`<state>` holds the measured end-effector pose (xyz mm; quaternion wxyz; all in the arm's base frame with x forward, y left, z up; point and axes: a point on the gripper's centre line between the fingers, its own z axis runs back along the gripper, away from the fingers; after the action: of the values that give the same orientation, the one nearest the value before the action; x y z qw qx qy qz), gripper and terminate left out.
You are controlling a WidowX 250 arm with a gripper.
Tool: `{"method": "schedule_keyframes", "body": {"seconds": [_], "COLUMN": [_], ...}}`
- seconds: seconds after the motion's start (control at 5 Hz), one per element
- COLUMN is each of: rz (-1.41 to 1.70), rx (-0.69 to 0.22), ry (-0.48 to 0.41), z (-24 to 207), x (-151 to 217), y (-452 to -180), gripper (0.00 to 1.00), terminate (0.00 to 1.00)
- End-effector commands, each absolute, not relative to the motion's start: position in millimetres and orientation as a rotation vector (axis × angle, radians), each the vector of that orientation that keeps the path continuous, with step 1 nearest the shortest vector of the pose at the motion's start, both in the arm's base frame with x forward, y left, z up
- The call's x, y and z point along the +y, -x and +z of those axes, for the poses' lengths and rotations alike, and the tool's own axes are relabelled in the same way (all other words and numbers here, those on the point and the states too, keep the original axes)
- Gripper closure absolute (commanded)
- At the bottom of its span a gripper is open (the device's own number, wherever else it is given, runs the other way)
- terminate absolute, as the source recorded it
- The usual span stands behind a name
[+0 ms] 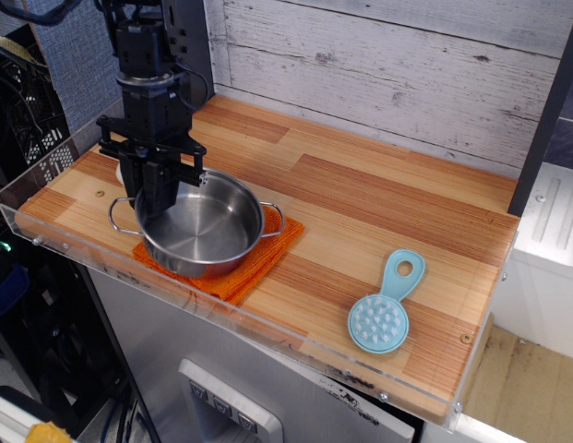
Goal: Place the pot on the orange cloth.
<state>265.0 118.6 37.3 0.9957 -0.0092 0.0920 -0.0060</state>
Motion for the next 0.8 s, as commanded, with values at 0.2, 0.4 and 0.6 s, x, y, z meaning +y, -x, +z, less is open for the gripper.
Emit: {"method": "schedule_keyframes", "body": {"seconds": [0.2,0.4,0.6], "rz": [0.055,0.14,0.169], "rx": [0.035,-0.03,-0.095], "ry": [0.007,0.031,0.06], "z": [111,161,197], "x": [118,117,104], "y": [-272,-276,-282], "gripper": [0.0,0.0,0.0], "terminate": [0.0,0.0,0.0]}}
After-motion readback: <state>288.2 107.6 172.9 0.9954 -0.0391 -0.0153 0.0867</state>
